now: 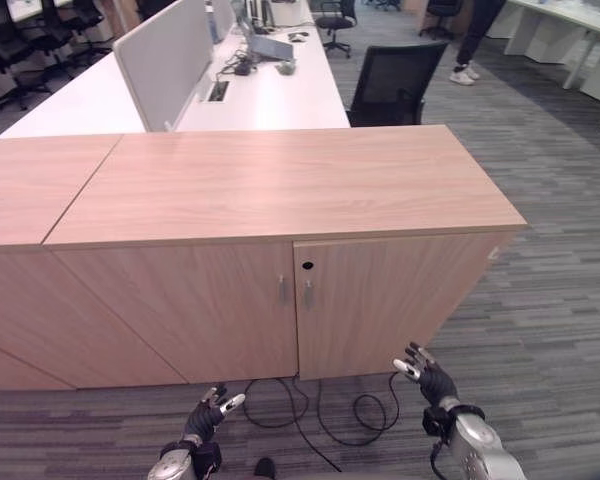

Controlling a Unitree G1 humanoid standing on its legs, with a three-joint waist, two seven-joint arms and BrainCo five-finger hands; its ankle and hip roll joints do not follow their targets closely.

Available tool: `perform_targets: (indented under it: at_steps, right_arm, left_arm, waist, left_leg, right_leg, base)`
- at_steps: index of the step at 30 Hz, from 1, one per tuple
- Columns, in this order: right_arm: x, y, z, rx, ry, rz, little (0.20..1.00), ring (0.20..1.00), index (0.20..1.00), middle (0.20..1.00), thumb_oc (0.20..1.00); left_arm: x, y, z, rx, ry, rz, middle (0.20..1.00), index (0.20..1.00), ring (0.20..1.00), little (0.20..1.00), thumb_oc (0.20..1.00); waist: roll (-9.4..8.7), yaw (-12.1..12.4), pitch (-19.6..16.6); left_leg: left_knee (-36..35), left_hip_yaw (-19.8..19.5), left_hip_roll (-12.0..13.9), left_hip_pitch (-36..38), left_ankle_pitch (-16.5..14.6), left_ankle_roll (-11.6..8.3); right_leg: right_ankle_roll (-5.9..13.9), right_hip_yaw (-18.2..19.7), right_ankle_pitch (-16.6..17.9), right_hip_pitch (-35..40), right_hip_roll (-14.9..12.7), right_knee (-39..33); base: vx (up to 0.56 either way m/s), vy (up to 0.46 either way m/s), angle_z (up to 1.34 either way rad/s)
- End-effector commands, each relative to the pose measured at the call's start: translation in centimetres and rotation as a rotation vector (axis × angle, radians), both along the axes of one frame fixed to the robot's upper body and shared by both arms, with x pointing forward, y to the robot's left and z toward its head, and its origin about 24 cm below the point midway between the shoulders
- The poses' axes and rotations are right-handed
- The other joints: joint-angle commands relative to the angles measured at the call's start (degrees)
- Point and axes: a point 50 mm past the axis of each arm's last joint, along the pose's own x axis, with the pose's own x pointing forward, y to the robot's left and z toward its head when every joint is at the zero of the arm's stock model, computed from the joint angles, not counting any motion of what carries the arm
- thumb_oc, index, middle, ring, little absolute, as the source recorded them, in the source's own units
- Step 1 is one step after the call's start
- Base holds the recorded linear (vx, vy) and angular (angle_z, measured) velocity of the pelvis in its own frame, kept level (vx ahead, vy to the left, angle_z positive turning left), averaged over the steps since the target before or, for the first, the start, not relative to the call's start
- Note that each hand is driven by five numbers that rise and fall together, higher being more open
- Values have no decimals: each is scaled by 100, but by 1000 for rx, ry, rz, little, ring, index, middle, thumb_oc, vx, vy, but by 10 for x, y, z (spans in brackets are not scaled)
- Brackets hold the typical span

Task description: Put the empty folder in the office cabinet

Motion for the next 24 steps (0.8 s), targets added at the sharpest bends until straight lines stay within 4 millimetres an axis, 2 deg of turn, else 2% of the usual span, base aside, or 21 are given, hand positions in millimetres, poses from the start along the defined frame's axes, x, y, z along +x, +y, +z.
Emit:
perform_targets:
  at_steps: [1,2,5,7,8,9,11,14,17,18,24]
  right_arm:
    - [25,-1,20,-32,-128,28,1000,1000,1000,1000,1000]
    - [19,-6,13,-50,-93,-6,1000,1000,1000,1000,1000]
    - [15,-12,4,-96,-43,-30,1000,1000,1000,1000,1000]
    - [10,-21,-10,-146,38,-84,1000,1000,1000,1000,1000]
    - [8,-22,-15,-159,68,-94,1000,1000,1000,1000,1000]
    - [9,-22,-15,-159,66,-94,1000,1000,1000,1000,1000]
    - [-2,-24,-28,-198,160,-78,1000,1000,1000,1000,1000]
    - [-12,-26,-37,-225,230,-66,1000,1000,1000,1000,1000]
    - [-24,-27,-46,-239,299,-60,1000,1000,1000,1000,1000]
    - [-23,-26,-47,-248,309,-46,1000,1000,1000,1000,1000]
    - [-21,-21,-47,-254,302,9,1000,1000,1000,1000,1000]
  left_arm:
    - [27,8,11,49,-82,-38,1000,1000,1000,1000,1000]
    - [31,8,12,53,-86,-47,1000,1000,1000,1000,1000]
    - [33,12,13,72,-86,-46,1000,1000,1000,1000,1000]
    - [40,18,15,106,-80,-47,1000,1000,1000,1000,1000]
    - [42,21,16,122,-76,-53,1000,1000,1000,1000,1000]
    - [43,21,16,122,-77,-53,1000,1000,1000,1000,1000]
    - [43,26,15,157,-61,-82,1000,1000,1000,1000,1000]
    - [39,27,12,158,-34,-86,1000,1000,1000,1000,1000]
    - [30,28,3,168,26,-76,1000,1000,1000,1000,1000]
    - [29,24,-1,159,42,-60,1000,1000,1000,1000,1000]
    - [17,14,-11,146,102,-79,1000,1000,1000,1000,1000]
  waist:
    - [-217,-35,136]
    - [-206,-165,172]
    - [-201,-250,239]
    - [-132,-332,419]
    - [-90,-300,436]
    - [-93,-290,444]
    - [-36,-225,420]
    - [-134,-147,340]
    - [-203,-92,180]
    - [-199,-82,151]
    - [-202,-103,106]
  left_leg:
    - [70,17,-268,324,-686,163]
    - [70,103,-295,350,-710,202]
    - [70,272,-296,354,-713,247]
    - [70,571,-223,360,-692,315]
    - [80,719,-174,277,-635,326]
    - [84,728,-175,279,-642,324]
    - [155,1057,-119,181,-591,351]
    - [181,1245,-191,148,-549,369]
    - [159,1296,-210,136,-522,343]
    - [124,1243,-174,127,-457,286]
    - [83,1061,-134,249,-451,203]
  right_leg:
    - [293,-212,37,-92,-346,361]
    - [325,-101,96,-219,-394,488]
    - [370,91,156,-404,-388,637]
    - [431,183,162,-752,-385,1159]
    - [405,-27,122,-803,-425,1287]
    - [406,-15,104,-819,-429,1315]
    - [265,-581,-204,-624,-467,1648]
    - [243,-656,-243,-382,-415,1408]
    - [190,-519,-291,-215,-255,896]
    - [169,-499,-267,-133,-135,571]
    - [111,-577,-250,186,-12,241]
  base:
    - [-19,100,-16]
    - [-39,84,-18]
    - [-41,38,-33]
    - [-186,32,-59]
    - [-188,19,-76]
    - [-158,35,-70]
    - [-141,50,-117]
    - [-63,16,-66]
    - [37,-97,-69]
    - [41,-127,-25]
    - [51,-74,-3]
